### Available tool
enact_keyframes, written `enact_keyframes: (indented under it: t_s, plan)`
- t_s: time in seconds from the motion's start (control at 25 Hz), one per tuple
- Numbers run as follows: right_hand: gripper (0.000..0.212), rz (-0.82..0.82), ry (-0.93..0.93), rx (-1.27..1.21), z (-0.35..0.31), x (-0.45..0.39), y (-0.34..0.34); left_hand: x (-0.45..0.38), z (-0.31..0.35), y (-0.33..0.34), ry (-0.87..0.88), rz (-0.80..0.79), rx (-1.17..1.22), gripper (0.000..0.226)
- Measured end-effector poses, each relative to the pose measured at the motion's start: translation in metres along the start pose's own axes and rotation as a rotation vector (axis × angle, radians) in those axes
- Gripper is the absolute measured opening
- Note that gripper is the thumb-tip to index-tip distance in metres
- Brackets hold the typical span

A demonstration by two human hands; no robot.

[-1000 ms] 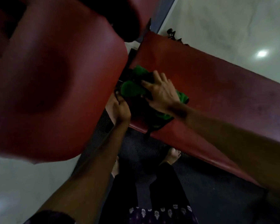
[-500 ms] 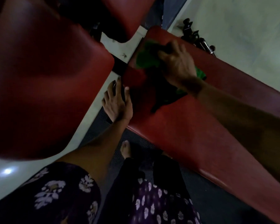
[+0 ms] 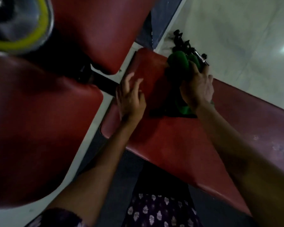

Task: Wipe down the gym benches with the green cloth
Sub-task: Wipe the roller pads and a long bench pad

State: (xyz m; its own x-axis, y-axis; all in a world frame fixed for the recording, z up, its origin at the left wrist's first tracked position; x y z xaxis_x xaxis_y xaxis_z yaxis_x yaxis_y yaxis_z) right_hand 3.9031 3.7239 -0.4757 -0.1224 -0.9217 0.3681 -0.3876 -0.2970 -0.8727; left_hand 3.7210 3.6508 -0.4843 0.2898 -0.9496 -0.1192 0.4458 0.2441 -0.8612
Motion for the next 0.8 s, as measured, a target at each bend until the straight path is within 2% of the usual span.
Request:
enact_keyframes:
  t_s: [0.08,0.16,0.24,0.36,0.44,0.56,0.68,0.8]
  plan:
    - [0.044,0.002,0.019,-0.037,-0.016,-0.003,0.001,-0.042,0.016,0.022,0.102,-0.041,0.028,0.041]
    - [0.041,-0.006,-0.027,-0.039,-0.024,-0.007,-0.002,-0.07,0.023,0.043,0.093,-0.105,0.038,0.04]
    - [0.041,-0.014,-0.024,0.04,-0.005,-0.008,-0.01,-0.074,0.027,0.059,0.066,-0.185,-0.073,0.045]
    - [0.044,-0.011,0.176,0.161,0.051,0.005,-0.032,-0.064,0.037,0.065,0.1,-0.24,-0.224,0.055]
    - [0.044,-0.006,0.231,0.141,0.058,0.009,-0.036,-0.066,0.039,0.067,0.085,-0.314,-0.255,0.057]
    - [0.049,-0.049,0.125,0.054,0.019,-0.013,-0.022,-0.07,0.039,0.067,0.07,-0.374,-0.307,0.06]
    - [0.054,-0.12,-0.031,0.066,-0.01,-0.042,-0.014,-0.073,0.036,0.068,0.077,-0.366,-0.336,0.062]
    - [0.053,-0.183,-0.077,0.138,0.027,-0.041,-0.028,-0.077,0.034,0.068,0.074,-0.337,-0.31,0.06]
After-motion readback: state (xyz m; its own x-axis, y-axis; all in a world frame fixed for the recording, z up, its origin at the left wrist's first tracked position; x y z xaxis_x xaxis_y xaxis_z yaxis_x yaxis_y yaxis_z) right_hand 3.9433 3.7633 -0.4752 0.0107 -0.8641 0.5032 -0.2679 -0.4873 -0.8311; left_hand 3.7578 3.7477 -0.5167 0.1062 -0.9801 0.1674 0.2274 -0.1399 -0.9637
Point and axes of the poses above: each hand's wrist, its own x-axis away from the middle knuckle, its own y-axis out of the palm, z = x × y, the point moved 4 cm from there along -x, towards the middle knuckle
